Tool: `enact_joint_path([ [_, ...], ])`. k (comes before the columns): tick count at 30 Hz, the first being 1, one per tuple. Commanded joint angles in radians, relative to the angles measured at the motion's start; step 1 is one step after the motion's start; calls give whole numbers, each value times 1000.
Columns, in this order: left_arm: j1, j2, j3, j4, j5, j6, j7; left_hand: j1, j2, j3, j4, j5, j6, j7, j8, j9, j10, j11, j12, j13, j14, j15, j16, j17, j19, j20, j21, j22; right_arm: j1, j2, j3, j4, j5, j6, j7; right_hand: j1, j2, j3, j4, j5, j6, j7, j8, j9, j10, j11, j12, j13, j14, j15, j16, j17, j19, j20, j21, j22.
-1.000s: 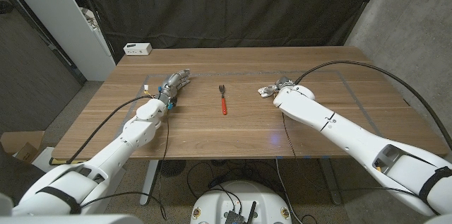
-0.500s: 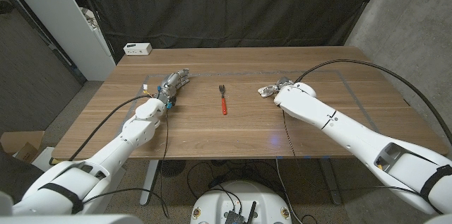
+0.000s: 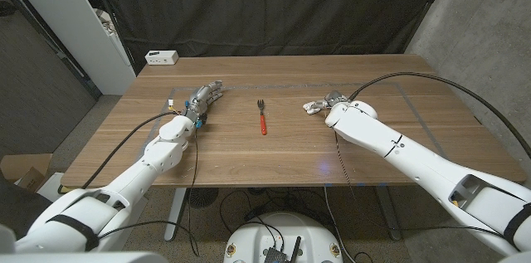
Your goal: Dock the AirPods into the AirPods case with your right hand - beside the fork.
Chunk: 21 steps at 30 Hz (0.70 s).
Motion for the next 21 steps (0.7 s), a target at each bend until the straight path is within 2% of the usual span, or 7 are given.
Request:
enact_joint_path([
  [1,28,12,-6,-42,-3,10,17,2,-5,-2,-3,8,3,-5,3,2,2,-1,1,5,-1,-21,0,1,-1,9,-4,1,-17,10,10,39,-27,84,-27,10,9,5,-6,3,20,6,0,-3,12,-7,5,2,17,-53,8,0,14,1,7,0],
  [6,39,18,-8,-59,-5,18,22,2,-4,-2,-3,9,2,-4,2,2,2,-1,1,5,0,-21,0,1,-1,10,-4,1,-18,24,14,69,-30,113,-27,25,11,10,-14,2,13,6,-9,-8,14,-11,6,0,24,-59,11,-2,22,-3,9,0],
  [11,44,21,-9,-67,-4,19,26,2,-3,-2,-3,9,0,-7,1,2,3,0,1,5,-1,-22,0,1,-2,10,-4,1,-22,34,18,86,-35,131,-33,37,6,11,-19,0,-27,-5,-36,-17,12,-19,6,-1,32,-64,14,-5,29,-5,10,0],
  [21,40,18,-8,-60,-7,14,16,2,-3,-3,-3,9,1,-6,2,2,1,-1,1,6,-2,-22,-1,1,-3,9,-5,1,-34,54,31,116,-49,165,-56,50,9,13,-20,0,-27,0,-47,-26,17,-15,10,-1,45,-71,20,-6,49,-10,16,0],
])
